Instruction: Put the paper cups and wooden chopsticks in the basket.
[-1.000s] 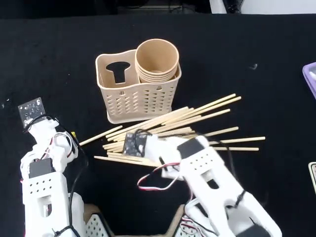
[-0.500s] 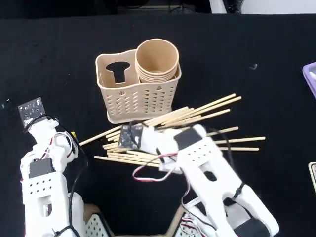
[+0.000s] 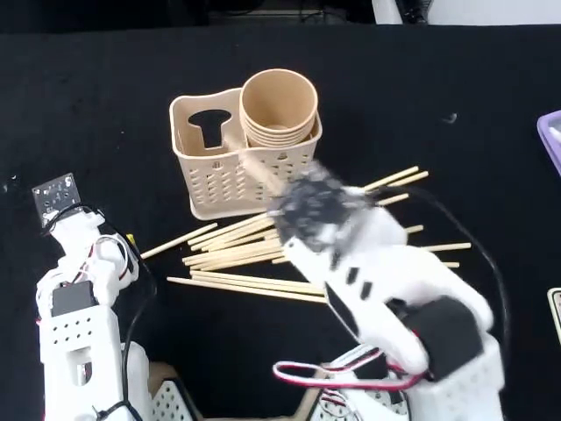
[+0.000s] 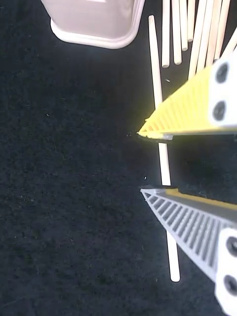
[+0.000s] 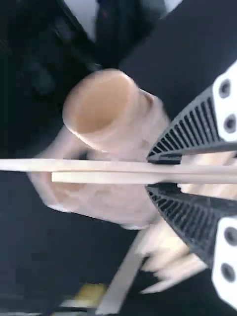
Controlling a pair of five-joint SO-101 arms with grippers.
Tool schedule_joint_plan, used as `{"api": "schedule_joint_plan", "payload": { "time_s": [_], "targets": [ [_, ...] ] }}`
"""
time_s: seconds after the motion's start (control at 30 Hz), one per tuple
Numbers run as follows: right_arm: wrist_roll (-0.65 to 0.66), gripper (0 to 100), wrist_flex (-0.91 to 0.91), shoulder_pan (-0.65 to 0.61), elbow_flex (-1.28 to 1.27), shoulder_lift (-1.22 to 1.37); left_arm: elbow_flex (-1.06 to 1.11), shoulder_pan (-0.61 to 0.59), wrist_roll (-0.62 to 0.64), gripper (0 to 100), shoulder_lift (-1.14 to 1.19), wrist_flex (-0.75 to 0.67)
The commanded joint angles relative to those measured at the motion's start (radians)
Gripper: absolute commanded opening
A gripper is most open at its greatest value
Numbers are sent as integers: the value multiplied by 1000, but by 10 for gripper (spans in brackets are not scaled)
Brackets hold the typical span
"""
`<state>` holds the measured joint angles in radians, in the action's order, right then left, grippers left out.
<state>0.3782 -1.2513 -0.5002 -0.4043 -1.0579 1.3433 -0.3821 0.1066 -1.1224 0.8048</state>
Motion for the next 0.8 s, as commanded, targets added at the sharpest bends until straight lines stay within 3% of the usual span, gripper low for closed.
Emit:
{"api": "schedule_joint_plan", "payload": {
  "time_s": [0.0,0.23,0.33,0.57,0.77],
  "targets": [
    [-166,11,215,-57,53,-4,-10,-10,-2,170,-5,-20],
    [-295,11,707,-71,48,114,-10,-12,-2,170,-5,-20],
    [-321,11,839,-71,54,219,-10,-12,-2,170,-5,-20],
    [-315,11,1068,-68,71,461,-10,-13,-2,170,-5,-20],
    [-311,11,1092,-69,113,604,-10,-13,-2,170,-5,-20]
  ]
}}
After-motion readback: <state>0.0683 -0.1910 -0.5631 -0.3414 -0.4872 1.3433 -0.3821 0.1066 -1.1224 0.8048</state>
